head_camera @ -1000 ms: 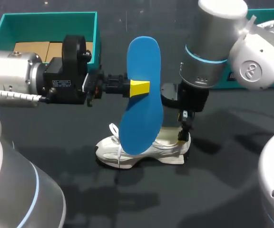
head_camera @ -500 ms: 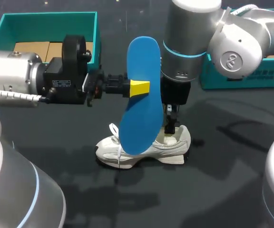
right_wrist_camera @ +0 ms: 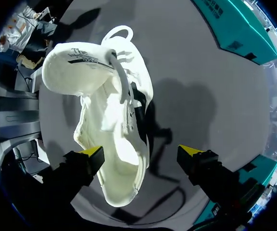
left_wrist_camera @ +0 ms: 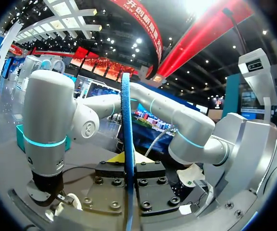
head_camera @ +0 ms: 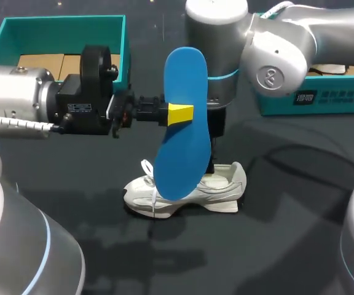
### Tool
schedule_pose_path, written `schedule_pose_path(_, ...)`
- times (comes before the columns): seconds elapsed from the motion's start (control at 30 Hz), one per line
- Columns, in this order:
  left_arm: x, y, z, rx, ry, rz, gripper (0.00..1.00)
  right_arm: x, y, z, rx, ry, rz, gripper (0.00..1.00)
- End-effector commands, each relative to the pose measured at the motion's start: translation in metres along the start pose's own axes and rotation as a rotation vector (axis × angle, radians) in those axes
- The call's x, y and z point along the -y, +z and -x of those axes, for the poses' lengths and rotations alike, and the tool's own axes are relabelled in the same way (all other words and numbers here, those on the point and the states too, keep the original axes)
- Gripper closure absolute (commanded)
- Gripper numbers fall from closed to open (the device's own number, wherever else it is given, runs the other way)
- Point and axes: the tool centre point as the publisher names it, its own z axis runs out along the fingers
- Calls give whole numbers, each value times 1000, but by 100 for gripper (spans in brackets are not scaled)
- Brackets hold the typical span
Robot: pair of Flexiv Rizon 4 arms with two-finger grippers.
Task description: Take the shoe out of the shoebox, open the shoe tongue, remove and reinsert the insole, then place the shoe into the shoebox
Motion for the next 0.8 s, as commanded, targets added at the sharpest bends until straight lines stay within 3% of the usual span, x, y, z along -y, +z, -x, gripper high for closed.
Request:
schedule_pose_path(0.03, -1, 2, 0, 0, 0, -2, 100, -6, 12, 5, -6, -5, -20, 0)
schedule_pose_path(0.33, -1, 2, 0, 0, 0, -2, 100, -7, 29, 11, -13, -23, -13, 0)
schedule_pose_path(0.53, -1, 2, 0, 0, 0, -2, 100, -9, 37, 12, -30, -21, -5, 15)
schedule_pose_path(0.57, -1, 2, 0, 0, 0, -2, 100, -9, 39, 12, -34, -20, -4, 25)
schedule_pose_path(0.63, -1, 2, 0, 0, 0, -2, 100, -10, 41, 12, -39, -21, 1, 55)
schedule_pose_path(0.77, -1, 2, 0, 0, 0, -2, 100, -12, 43, 11, -44, -25, 5, 100)
schedule_pose_path(0.8, -1, 2, 0, 0, 0, -2, 100, -13, 43, 10, -45, -25, 5, 100)
